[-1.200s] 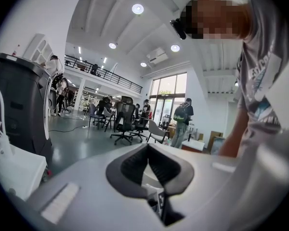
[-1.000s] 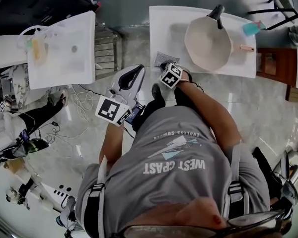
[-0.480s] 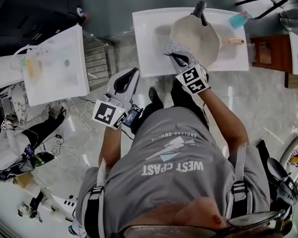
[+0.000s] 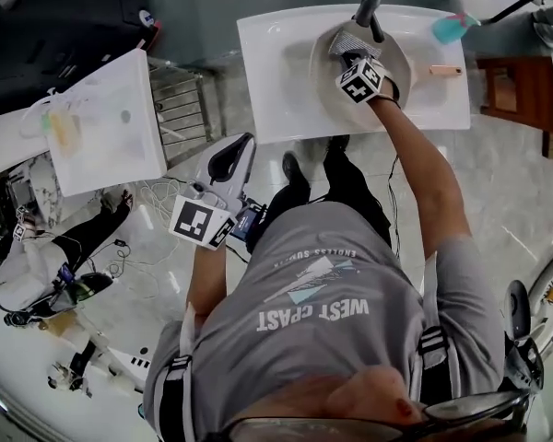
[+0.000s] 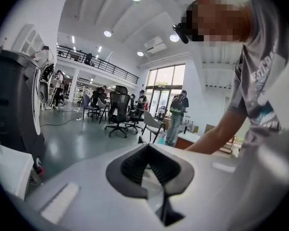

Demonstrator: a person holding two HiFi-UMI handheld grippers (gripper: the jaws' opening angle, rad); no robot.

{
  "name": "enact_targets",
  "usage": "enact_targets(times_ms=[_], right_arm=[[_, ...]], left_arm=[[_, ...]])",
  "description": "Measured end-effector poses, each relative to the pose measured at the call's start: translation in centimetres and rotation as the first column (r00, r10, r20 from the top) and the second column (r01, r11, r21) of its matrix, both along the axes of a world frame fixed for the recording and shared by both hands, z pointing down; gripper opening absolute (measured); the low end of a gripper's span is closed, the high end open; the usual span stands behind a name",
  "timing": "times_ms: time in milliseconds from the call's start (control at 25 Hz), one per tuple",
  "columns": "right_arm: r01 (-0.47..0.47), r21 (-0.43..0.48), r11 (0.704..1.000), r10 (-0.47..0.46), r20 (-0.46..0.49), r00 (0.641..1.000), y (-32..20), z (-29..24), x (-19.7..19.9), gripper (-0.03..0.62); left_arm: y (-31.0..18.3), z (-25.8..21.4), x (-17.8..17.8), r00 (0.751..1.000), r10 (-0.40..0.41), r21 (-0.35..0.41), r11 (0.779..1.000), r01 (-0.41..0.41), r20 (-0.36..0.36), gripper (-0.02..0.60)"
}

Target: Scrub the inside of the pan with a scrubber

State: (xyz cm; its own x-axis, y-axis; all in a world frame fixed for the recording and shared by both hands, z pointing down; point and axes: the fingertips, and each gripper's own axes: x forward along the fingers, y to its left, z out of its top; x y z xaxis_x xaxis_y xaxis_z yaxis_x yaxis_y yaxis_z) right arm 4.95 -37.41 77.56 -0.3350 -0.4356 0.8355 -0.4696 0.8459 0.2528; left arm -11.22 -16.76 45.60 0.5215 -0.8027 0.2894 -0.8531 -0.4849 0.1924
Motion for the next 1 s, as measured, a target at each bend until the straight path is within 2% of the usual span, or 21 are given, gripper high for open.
enact_targets(times_ms=[120, 200, 320, 440, 600, 680, 760, 880, 1000], right_arm=[[-0.036, -0.032, 0.999, 0.033, -0.079, 0.996, -0.9, 1.7, 3.0, 0.018], [-0.085, -0.107, 0.991, 0.072, -0.118, 0.99, 0.1, 2.2, 5.7, 0.018], [-0.155, -0.259, 0.953, 0.117, -0.156, 0.981, 3.6, 2.9, 9.6, 0.02], [-0.159, -0.354, 0.922, 0.107, -0.163, 0.981, 7.8, 2.5, 11.1, 0.019], [-0.073, -0.406, 0.911, 0.015, -0.145, 0.989, 12.4, 1.4, 8.9, 0.016], [-0.019, -0.429, 0.903, -0.037, -0.121, 0.992, 14.2, 1.2, 6.4, 0.015], [0.014, -0.445, 0.895, -0.046, -0.062, 0.997, 14.9, 1.1, 3.3, 0.014], [0.026, -0.405, 0.914, -0.026, 0.005, 1.0, 13.3, 1.0, -0.6, 0.012], [0.004, -0.308, 0.951, 0.014, 0.056, 0.998, 9.4, 0.9, -3.5, 0.012]], left_arm=[[-0.3, 0.3, -0.2, 1.0, -0.018, -0.004, 1.0, 0.018, -0.004, 0.003], [-0.5, 0.5, -0.3, 1.0, -0.021, -0.005, 1.0, 0.021, -0.009, 0.003], [-0.9, 0.7, -0.1, 1.0, -0.008, -0.001, 1.0, 0.008, -0.022, 0.003], [-1.7, 0.6, 0.5, 0.999, 0.014, 0.009, 1.0, -0.014, -0.037, 0.003], [-2.4, 0.4, 1.3, 0.998, 0.043, 0.018, 0.999, -0.042, -0.046, 0.003], [-2.3, 0.5, 1.3, 0.998, 0.048, 0.015, 0.999, -0.048, -0.042, 0.003], [-2.1, 0.6, 0.9, 0.998, 0.044, 0.009, 0.999, -0.044, -0.037, 0.003], [-1.8, 0.5, -0.1, 0.999, 0.03, -0.002, 1.0, -0.03, -0.028, 0.003], [-1.2, 0.8, -1.1, 1.0, 0.008, -0.016, 1.0, -0.008, -0.015, 0.003]])
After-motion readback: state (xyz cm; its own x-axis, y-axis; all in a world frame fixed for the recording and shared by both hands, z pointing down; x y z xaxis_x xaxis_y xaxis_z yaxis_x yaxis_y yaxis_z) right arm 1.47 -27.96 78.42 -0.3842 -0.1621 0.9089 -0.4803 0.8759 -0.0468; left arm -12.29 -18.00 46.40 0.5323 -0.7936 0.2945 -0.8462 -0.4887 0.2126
